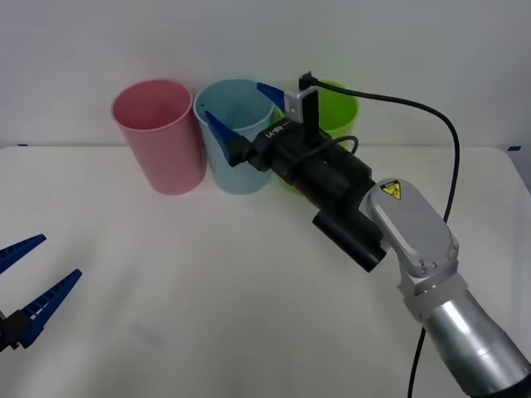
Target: Grasp the object on the table and drop it into the matching bin: aluminum can to the light blue bin, PET bottle to the pink bin.
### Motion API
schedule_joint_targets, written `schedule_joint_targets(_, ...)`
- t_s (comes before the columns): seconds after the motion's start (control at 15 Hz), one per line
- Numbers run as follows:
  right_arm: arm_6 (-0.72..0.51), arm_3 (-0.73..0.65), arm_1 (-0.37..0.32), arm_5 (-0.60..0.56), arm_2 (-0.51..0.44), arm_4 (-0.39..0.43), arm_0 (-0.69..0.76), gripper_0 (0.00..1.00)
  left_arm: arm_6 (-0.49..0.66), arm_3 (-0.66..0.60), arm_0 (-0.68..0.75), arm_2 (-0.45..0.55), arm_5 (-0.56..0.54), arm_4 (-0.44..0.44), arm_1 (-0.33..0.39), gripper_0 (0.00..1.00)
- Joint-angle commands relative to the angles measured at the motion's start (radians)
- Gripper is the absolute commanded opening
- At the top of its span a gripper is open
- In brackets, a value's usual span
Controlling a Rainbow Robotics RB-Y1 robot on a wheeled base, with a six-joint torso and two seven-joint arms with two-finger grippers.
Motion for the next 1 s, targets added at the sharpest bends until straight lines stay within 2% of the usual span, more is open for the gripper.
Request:
schedule_joint_targets(0.07, 0.001, -0.181, -0.118, -0.009, 0.018, -0.052, 0.140, 1.00, 0.000, 0.000, 0.000, 0.000, 0.000, 0.000, 0.000, 1.00)
schedule_joint_targets(0.27, 0.012, -0.322, -0.225, -0.024, 0.001, -0.091, 0.286, 1.00, 0.000, 0.000, 0.000, 0.000, 0.000, 0.000, 0.000, 1.00)
schedule_joint_targets(0.4, 0.021, -0.382, -0.260, -0.063, -0.042, -0.099, 0.369, 1.00, 0.000, 0.000, 0.000, 0.000, 0.000, 0.000, 0.000, 1.00)
schedule_joint_targets(0.73, 0.052, -0.418, -0.265, -0.333, -0.261, -0.122, 0.553, 1.00, 0.000, 0.000, 0.000, 0.000, 0.000, 0.000, 0.000, 1.00)
schedule_joint_targets(1.0, 0.084, -0.418, -0.263, -0.488, -0.405, -0.156, 0.662, 1.00, 0.000, 0.000, 0.000, 0.000, 0.000, 0.000, 0.000, 1.00)
